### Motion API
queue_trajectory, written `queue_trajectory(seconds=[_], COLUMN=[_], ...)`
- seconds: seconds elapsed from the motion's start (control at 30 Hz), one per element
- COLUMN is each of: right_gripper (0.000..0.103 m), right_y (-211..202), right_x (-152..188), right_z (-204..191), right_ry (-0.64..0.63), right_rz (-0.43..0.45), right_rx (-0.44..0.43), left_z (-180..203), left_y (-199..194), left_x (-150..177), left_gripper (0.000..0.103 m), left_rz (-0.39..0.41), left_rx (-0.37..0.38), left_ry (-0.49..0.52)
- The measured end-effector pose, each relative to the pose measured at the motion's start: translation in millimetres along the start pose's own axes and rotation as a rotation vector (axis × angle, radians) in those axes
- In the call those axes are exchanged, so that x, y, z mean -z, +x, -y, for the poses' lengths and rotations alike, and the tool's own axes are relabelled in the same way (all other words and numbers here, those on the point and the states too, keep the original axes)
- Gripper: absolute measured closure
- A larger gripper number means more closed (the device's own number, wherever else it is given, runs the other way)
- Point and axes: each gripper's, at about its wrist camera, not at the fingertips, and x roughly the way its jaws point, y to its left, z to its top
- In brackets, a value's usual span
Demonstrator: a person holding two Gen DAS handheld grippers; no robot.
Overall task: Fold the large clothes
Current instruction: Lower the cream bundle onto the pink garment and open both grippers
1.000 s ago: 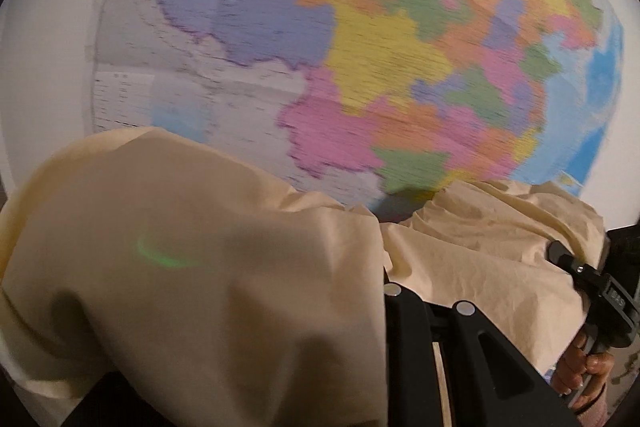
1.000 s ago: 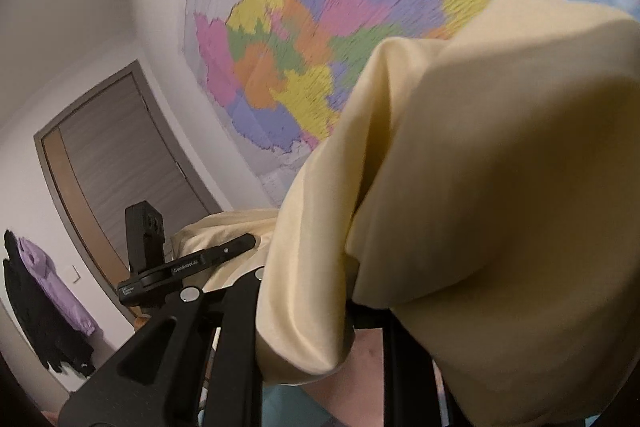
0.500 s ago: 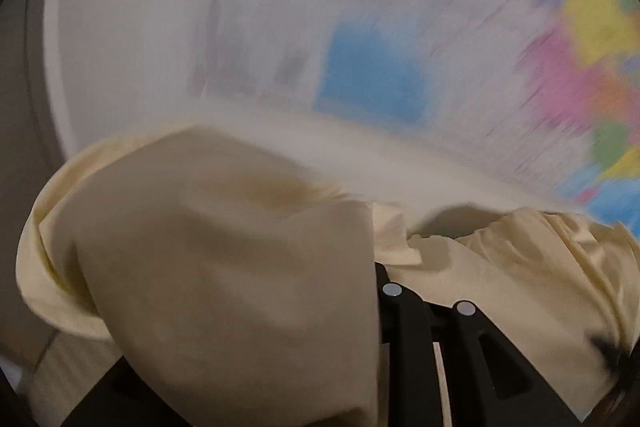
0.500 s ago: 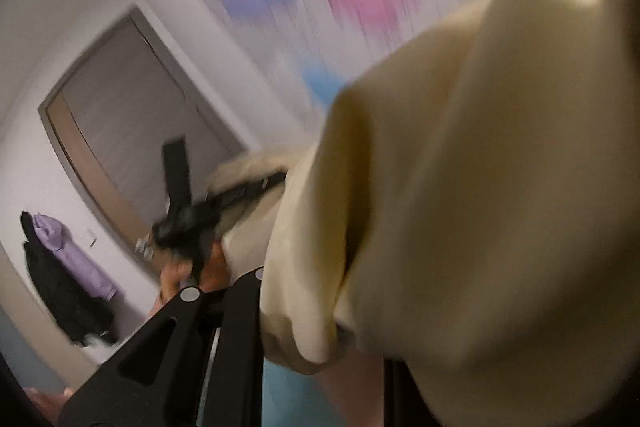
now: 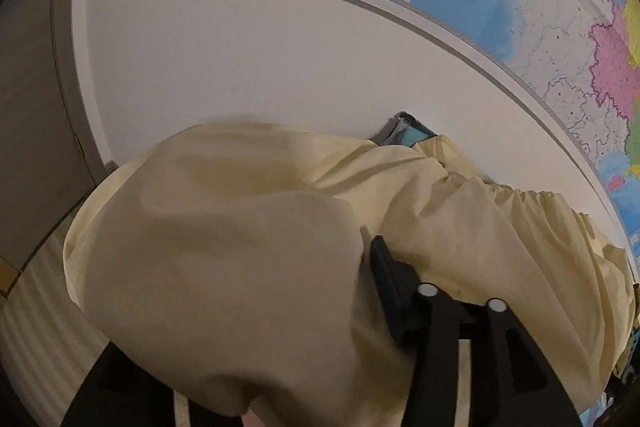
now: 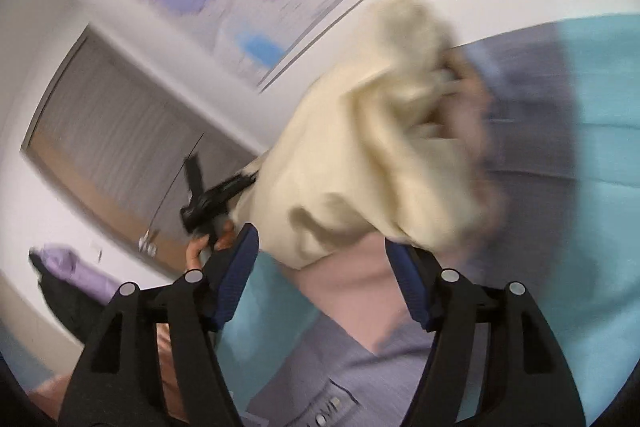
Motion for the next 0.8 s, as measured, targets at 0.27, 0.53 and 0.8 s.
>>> queue_trajectory(seconds=[0.27,0.53,0.8], right_gripper=[0.1,0.1,0.076], right_y=[30,31,0], right_x=[-15,28,3], right_z=[-19,19,-24], right_ry=[-0.175,-0.106,-0.248], right_rz=[0.033,-0.106,0.005], right_rx=[0.07,0.158,0.312], left_z=[23,17,16], left_y=[-2,30,-27], left_x=[-7,-10,9], left_gripper=[0.055,0.052,0.049], left_rz=[0.023,-0.043,0.016], left_rx=[-0.05,-0.134,-0.13], left_ry=[0.039,0.035,0.107])
